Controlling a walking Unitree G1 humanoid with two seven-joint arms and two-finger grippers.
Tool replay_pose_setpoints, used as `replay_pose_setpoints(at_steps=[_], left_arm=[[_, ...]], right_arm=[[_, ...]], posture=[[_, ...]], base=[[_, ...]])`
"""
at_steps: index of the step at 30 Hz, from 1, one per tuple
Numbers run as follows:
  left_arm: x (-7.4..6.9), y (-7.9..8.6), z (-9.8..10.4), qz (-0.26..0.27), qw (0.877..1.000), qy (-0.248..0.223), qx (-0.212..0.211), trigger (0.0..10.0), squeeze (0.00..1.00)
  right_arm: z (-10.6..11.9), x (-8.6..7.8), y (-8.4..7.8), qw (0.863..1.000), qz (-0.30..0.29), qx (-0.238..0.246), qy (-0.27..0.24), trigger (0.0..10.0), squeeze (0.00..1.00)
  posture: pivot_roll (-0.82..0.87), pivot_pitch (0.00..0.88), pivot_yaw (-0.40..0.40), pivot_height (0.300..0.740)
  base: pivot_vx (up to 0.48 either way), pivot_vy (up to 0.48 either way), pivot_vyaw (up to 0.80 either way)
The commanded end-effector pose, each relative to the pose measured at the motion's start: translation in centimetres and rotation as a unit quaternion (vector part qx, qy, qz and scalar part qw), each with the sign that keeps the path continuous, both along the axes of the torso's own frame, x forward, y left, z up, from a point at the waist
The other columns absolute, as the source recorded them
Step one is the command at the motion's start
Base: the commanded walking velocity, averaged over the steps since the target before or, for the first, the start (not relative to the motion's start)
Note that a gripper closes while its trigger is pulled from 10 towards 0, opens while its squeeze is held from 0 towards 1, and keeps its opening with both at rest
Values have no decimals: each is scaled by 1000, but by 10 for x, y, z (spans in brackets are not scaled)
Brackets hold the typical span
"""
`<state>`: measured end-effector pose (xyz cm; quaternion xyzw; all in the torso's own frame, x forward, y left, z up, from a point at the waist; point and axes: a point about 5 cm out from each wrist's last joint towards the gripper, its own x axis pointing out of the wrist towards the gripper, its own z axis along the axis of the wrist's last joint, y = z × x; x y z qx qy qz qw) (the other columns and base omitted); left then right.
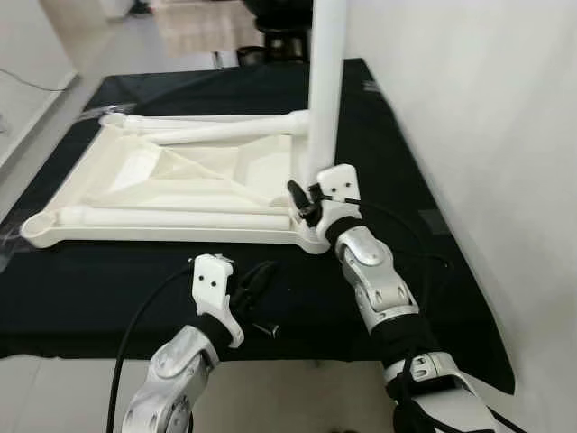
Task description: Building children table
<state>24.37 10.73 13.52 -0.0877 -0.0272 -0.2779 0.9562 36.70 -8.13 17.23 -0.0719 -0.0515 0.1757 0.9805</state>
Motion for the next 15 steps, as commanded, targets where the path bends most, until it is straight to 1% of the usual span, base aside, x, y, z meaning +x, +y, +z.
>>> replay_pose_setpoints(at_steps=[1, 2, 3, 4, 5, 6, 7, 9, 10, 11, 12, 14, 15], left_arm=[[-1, 2, -4, 3, 1000, 10, 1, 10000, 0], [-1, 2, -4, 2, 1000, 10, 1, 10000, 0], [-1, 2, -4, 2, 1000, 10, 1, 10000, 0], [-1, 2, -4, 2, 1000, 10, 1, 10000, 0], [-1, 1, -4, 1, 1000, 10, 1, 10000, 0], [-1, 1, -4, 1, 1000, 10, 1, 10000, 0], [-1, 1, -4, 1, 1000, 10, 0, 10000, 0], [-1, 1, -4, 1, 1000, 10, 0, 10000, 0], [-1, 1, -4, 1, 1000, 10, 0, 10000, 0], [-1, 1, -4, 1, 1000, 10, 0, 10000, 0], [-1, 1, -4, 1, 1000, 10, 0, 10000, 0], [0, 1, -3, 1, 1000, 10, -1, 10000, 0], [0, 1, -3, 1, 1000, 10, -1, 10000, 0]], right_arm=[[-20, -3, -4, 999, 7, -8, 47, 10000, 1000], [-16, -3, -3, 999, 21, 0, 41, 10000, 1000], [-16, -3, -3, 999, 21, 0, 41, 10000, 1000], [-9, -4, -2, 999, 36, 7, 35, 10000, 1000], [-1, -3, -1, 997, 66, 18, 28, 10000, 1000], [-1, -3, -1, 997, 66, 18, 28, 10000, 1000], [8, -1, 0, 994, 106, 28, 22, 10000, 43], [8, -1, 0, 994, 106, 28, 22, 10000, 43], [16, 2, -2, 988, 149, 32, 16, 10000, 0], [16, 2, -2, 988, 149, 32, 16, 10000, 0], [21, 5, -4, 981, 193, 24, 16, 10000, 0], [21, 8, -8, 964, 262, -33, 34, 10000, 0], [21, 8, -8, 964, 262, -33, 34, 10000, 0]], posture=[[55, 141, 13, 740], [55, 141, 13, 740], [55, 141, 13, 740], [54, 144, 15, 740], [53, 146, 16, 740], [53, 146, 16, 740], [50, 149, 15, 740], [50, 149, 15, 740], [51, 149, 14, 740], [51, 149, 14, 740], [51, 150, 12, 740], [53, 150, 9, 740], [53, 150, 9, 740]], base=[[0, 0, 0], [0, 0, 0], [0, 0, 0], [0, 0, 0], [0, 0, 0], [0, 0, 0], [0, 0, 0], [0, 0, 0], [0, 0, 0], [0, 0, 0], [0, 0, 0], [0, 0, 0], [0, 0, 0]])
